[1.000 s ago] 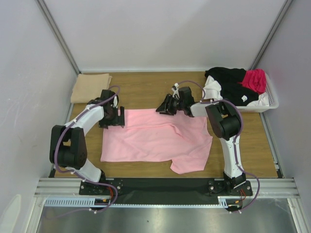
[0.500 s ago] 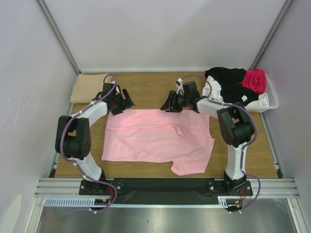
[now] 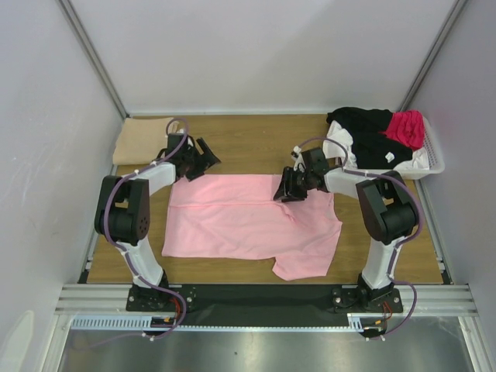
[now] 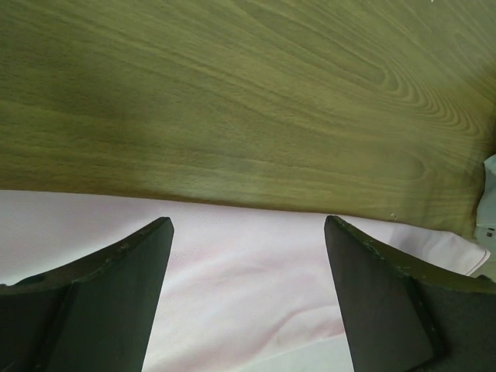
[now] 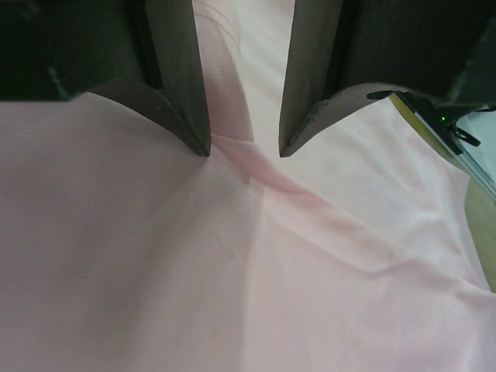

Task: Fold and stack the t-shirts
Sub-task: Fold the tshirt

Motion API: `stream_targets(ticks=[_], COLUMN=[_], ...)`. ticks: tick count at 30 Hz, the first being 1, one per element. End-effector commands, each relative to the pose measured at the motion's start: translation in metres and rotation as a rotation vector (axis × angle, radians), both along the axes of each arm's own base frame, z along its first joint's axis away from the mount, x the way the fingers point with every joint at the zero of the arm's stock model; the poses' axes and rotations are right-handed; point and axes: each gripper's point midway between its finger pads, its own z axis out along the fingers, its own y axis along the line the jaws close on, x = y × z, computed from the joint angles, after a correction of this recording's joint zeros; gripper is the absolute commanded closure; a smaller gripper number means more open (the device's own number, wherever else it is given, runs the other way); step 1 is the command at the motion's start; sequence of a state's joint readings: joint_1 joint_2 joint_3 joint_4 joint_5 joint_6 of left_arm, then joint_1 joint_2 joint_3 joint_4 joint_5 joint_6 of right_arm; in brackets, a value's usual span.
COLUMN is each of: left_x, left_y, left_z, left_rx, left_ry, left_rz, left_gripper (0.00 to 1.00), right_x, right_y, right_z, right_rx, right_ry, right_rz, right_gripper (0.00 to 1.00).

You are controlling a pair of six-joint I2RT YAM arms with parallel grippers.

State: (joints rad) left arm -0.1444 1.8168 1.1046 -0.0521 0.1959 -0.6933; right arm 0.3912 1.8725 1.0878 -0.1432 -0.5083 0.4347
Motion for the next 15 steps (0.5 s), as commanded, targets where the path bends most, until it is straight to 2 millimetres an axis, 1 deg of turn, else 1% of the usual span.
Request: stream_targets(ticks=[1,6,7,10,12,13,14,15], left_x=[0.005,0.000,-0.001,-0.001,-0.003,0.001,-0.004,-0.003], left_y=[-0.005,-0.003,-0.003,-0.002,0.002,0.004,0.007,0.013], left_z=[0.001,-0.007,-0.009,-0.005,0.003,0.011,0.010,0.020], left_rx=[-0.038,-0.029,-0.026,-0.014,0.016,0.028,0.061,0.094], left_ry=[-0.037,-0.021,-0.017,-0.023,-0.029,-0.047,-0.030,-0.045], left_rz=[0.003,0.007,0.007,0.001,-0.004,-0.006,-0.019,-0.006], left_gripper=[0.14,0.14,0.14,0.14,0.14,0.14,0.14,0.14], right_x=[-0.003,-0.005,-0.009,-0.010,-0.006,0.000,0.005,0.013], right_y=[0.000,-0.002,-0.002,-0.007,-0.007,-0.004,-0.002,-0.003], right_z=[-0.003,-0.007,-0.009,-0.009,0.004,0.017,0.029,0.045], right_rx=[-0.010,-0.043,-0.066,-0.135,-0.124,-0.102,-0.084,-0.069], right_ry=[-0.013,-0.019,-0.009,-0.028,-0.050,-0.059,-0.073,-0.098], right_rz=[0.023,0.045,0.058,0.078,0.065,0.043,0.033,0.010], right_gripper=[0.54,0.57,0.57,0.57,0.57,0.57,0.55,0.55])
